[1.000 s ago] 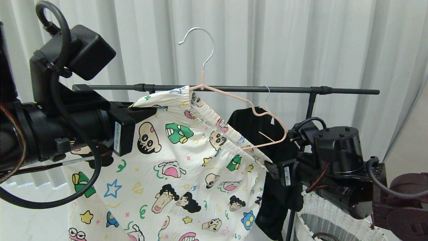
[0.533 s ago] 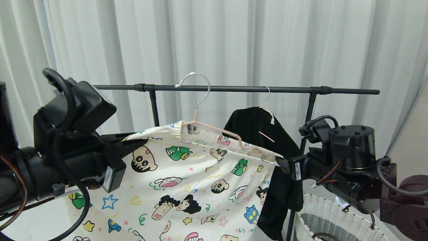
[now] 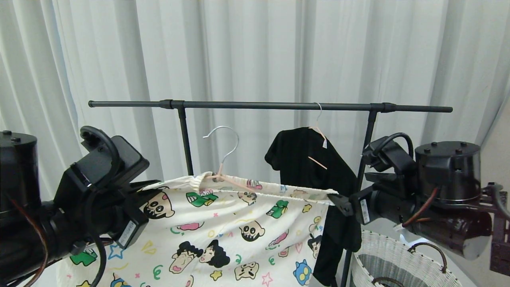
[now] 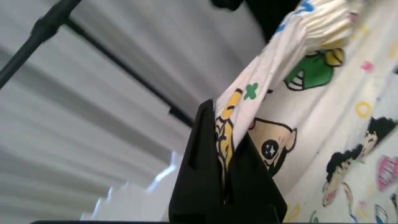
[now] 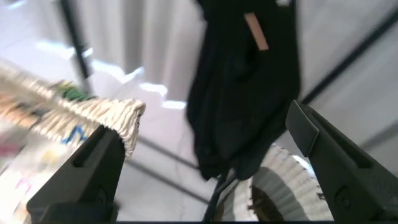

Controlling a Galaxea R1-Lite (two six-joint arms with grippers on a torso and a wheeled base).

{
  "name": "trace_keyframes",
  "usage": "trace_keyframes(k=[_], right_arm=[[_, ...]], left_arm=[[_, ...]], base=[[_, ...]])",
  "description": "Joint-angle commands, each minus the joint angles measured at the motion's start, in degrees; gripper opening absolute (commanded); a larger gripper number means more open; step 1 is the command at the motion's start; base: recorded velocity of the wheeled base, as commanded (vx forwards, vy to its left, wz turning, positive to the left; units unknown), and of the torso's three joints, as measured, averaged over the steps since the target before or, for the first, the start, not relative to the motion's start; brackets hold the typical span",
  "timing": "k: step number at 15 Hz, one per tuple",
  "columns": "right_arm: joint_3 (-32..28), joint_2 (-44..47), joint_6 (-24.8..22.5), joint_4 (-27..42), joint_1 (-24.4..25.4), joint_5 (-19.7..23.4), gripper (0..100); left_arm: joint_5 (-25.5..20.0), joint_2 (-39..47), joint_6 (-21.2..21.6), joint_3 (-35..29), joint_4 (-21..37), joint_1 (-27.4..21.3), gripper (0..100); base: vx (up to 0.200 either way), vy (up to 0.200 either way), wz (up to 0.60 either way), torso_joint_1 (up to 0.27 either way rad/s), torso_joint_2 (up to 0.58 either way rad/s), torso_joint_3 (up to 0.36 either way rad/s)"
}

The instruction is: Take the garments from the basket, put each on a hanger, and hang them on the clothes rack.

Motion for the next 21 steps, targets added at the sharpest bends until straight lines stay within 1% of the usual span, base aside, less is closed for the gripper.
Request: trace_keyframes(k=[1, 3, 4, 5, 6, 7, 9, 11, 13, 15, 16, 18, 19, 20, 21], right_arm=[[-0.1, -8.4, -0.3, 6.1, 4.2, 5.9, 100], [-0.1, -12.1, -1.8, 10.9, 6.4, 10.4, 100], [0.0, -12.9, -3.8, 11.6, 6.6, 11.9, 100], [0.0, -13.1, -7.2, 11.6, 6.6, 13.6, 100], [-0.1, -13.2, -9.6, 11.6, 6.6, 15.3, 100], [-1.4, -12.9, -12.2, 12.0, 6.5, 18.4, 100], [-4.6, -11.9, -13.6, 15.3, 6.6, 21.6, 100], [-7.9, -10.4, -15.6, 19.3, 6.8, 26.1, 100], [-8.8, -8.6, -17.6, 22.9, 8.1, 28.8, 100], [-10.2, -5.5, -17.8, 23.8, 10.5, 32.0, 100], [-11.9, -3.2, -17.8, 23.8, 11.0, 32.2, 100], [-14.6, 0.4, -17.8, 23.8, 11.1, 32.2, 100], [-14.7, 1.5, -17.7, 23.8, 11.0, 32.3, 100], [-14.7, 1.7, -17.7, 23.7, 11.0, 32.4, 100], [-14.7, 1.9, -17.4, 24.4, 10.8, 34.0, 100]], left_arm=[[0.7, 1.2, -3.7, -0.2, -0.2, -0.6, 0], [0.8, 0.6, -11.6, -0.2, -0.3, -5.5, 0], [0.8, 0.2, -14.0, 0.0, -0.3, -7.6, 0], [0.7, 0.1, -14.6, 0.3, -0.3, -9.0, 0], [0.7, 0.1, -14.6, 0.3, -0.3, -9.6, 0], [0.7, 0.3, -14.5, 0.3, -0.3, -10.6, 0], [0.6, 0.0, -14.5, 0.8, -0.5, -12.3, 0], [0.1, -0.4, -14.3, 3.2, -4.6, -14.0, 0], [-1.9, -0.4, -14.0, 6.3, -8.8, -14.3, 0], [-4.4, -0.8, -13.9, 6.4, -10.0, -14.9, 0], [-5.4, -1.1, -13.8, 6.4, -10.0, -15.1, 0], [-6.2, -1.4, -10.5, 6.5, -10.0, -15.2, 0], [-7.0, -1.4, -9.1, 6.3, -10.0, -15.3, 0], [-7.5, -1.4, -8.6, 6.3, -10.0, -15.3, 0], [-8.6, -1.5, -7.3, 5.9, -10.0, -15.3, 0]], base=[[0.0, 0.0, 0.0, 0.0, 0.0, 0.0], [0.0, 0.0, 0.0, 0.0, 0.0, 0.0], [0.0, 0.0, 0.0, 0.0, 0.0, 0.0], [0.0, 0.0, 0.0, 0.0, 0.0, 0.0], [0.0, 0.0, 0.0, 0.0, 0.0, 0.0], [0.0, 0.0, 0.0, 0.0, 0.0, 0.0], [0.0, 0.0, 0.0, 0.0, 0.0, 0.0], [0.0, 0.0, 0.0, 0.0, 0.0, 0.0], [0.0, 0.0, 0.0, 0.0, 0.0, 0.0], [0.0, 0.0, 0.0, 0.0, 0.0, 0.0], [0.0, 0.0, 0.0, 0.0, 0.0, 0.0], [0.0, 0.0, 0.0, 0.0, 0.0, 0.0], [0.0, 0.0, 0.0, 0.0, 0.0, 0.0], [0.0, 0.0, 0.0, 0.0, 0.0, 0.0], [0.0, 0.0, 0.0, 0.0, 0.0, 0.0]])
